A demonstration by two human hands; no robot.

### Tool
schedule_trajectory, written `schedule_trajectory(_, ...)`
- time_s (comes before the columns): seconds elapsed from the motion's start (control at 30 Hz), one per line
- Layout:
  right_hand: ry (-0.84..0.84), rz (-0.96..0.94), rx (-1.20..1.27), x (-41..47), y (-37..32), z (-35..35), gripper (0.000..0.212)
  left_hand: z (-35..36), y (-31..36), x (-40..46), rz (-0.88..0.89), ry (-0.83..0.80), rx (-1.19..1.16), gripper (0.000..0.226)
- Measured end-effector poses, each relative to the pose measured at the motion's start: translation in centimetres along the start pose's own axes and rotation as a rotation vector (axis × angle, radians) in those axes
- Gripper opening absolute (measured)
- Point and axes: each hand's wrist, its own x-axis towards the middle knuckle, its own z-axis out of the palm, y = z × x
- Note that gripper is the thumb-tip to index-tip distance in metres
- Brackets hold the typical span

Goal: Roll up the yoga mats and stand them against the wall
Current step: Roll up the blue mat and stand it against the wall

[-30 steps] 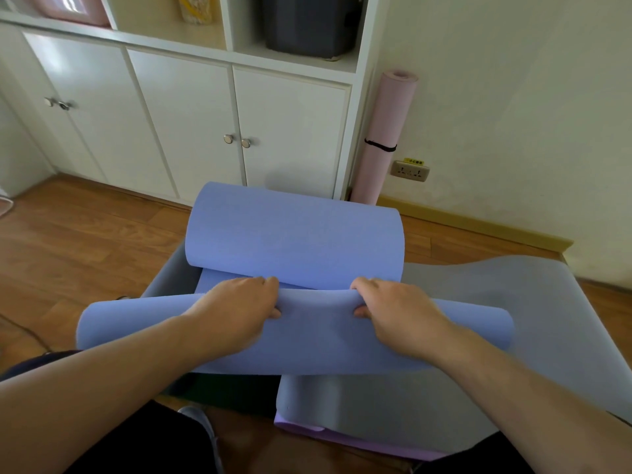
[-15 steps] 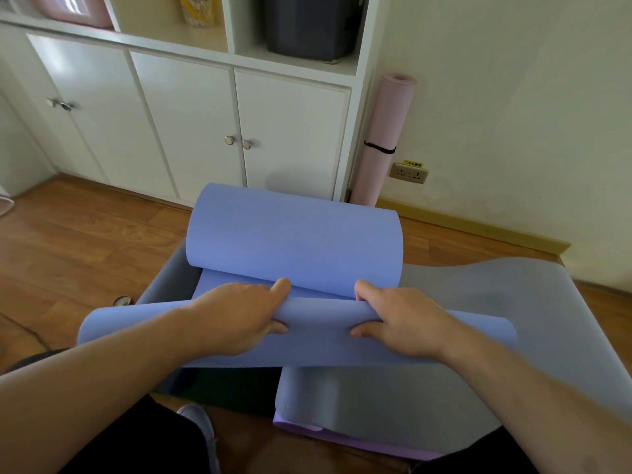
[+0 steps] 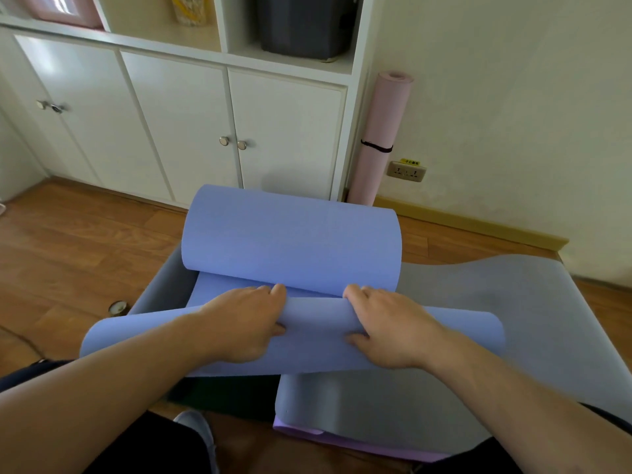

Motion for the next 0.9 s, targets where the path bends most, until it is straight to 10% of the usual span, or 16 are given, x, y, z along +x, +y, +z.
schedule_trajectory(0.2,-0.082,0.024,0.021,0.9,0.0,0.2,0.055,-0.1,-0.2,0.7,0.03,-0.07,0.089,0.058)
schedule_trajectory(0.9,-0.036,-0.008,0.049,1.1,0.3,0.1,0.04,0.4,0.8,0.3,0.027,-0.005,-0.041,0.037)
